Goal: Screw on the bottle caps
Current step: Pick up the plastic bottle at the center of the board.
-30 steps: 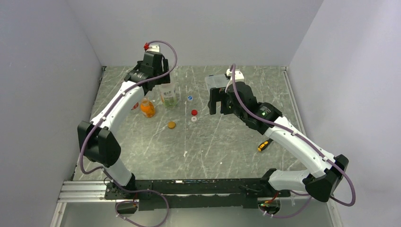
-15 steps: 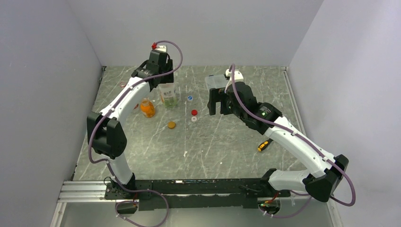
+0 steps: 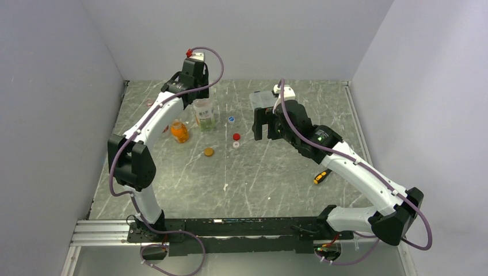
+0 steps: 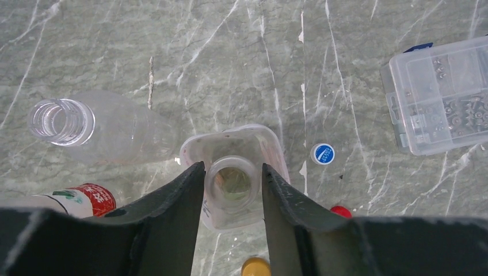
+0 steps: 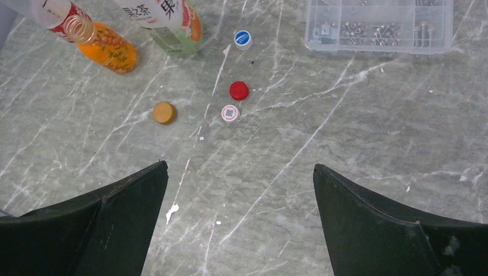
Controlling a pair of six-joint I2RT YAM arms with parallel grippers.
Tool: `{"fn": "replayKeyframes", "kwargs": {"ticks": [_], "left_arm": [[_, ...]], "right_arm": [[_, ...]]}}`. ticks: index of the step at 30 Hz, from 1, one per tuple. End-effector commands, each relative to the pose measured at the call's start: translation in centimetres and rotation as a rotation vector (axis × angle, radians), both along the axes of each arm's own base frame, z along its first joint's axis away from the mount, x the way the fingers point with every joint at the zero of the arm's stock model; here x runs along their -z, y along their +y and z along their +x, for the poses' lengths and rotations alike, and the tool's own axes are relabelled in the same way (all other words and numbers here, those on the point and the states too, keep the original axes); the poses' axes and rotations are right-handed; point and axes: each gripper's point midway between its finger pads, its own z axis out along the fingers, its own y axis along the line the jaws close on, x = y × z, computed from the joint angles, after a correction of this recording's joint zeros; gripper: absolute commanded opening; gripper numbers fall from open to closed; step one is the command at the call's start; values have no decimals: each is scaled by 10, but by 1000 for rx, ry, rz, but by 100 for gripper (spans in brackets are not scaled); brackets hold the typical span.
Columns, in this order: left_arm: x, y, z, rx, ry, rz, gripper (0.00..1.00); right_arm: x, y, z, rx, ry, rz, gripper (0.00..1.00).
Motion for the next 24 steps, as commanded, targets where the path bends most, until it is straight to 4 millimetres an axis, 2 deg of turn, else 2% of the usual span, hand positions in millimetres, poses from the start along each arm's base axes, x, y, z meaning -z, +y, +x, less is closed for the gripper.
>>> {"fn": "replayKeyframes", "kwargs": {"ticks": [1, 5, 9, 11, 12, 15, 18, 21, 24], "left_arm": [[-17, -4, 7, 6, -42, -1, 42], [-21, -3, 4, 12, -39, 2, 30], [-38, -9, -2, 60, -29, -7, 6], [-50, -18, -10, 121, -12, -29, 0], [-54, -22, -17, 158, 5, -43, 0], [-65, -46, -46, 331, 72, -115, 0], [-76, -70, -84, 525, 138, -203, 0], [-85, -86, -125, 700, 174, -252, 0], [-99, -93, -167, 860, 169, -273, 0]], "right_arm": [[-6, 5, 5, -17, -29, 8, 100], [-5, 4, 8, -16, -41, -7, 100], [-10, 11, 10, -61, -79, -6, 100], [-16, 18, 8, -118, -111, 7, 100], [-20, 24, 7, -152, -135, 20, 100], [-26, 34, 0, -260, -190, 24, 100], [-27, 45, -8, -372, -226, 16, 100], [-25, 53, -18, -471, -235, 6, 100], [-29, 56, -28, -543, -246, 44, 100]]}}
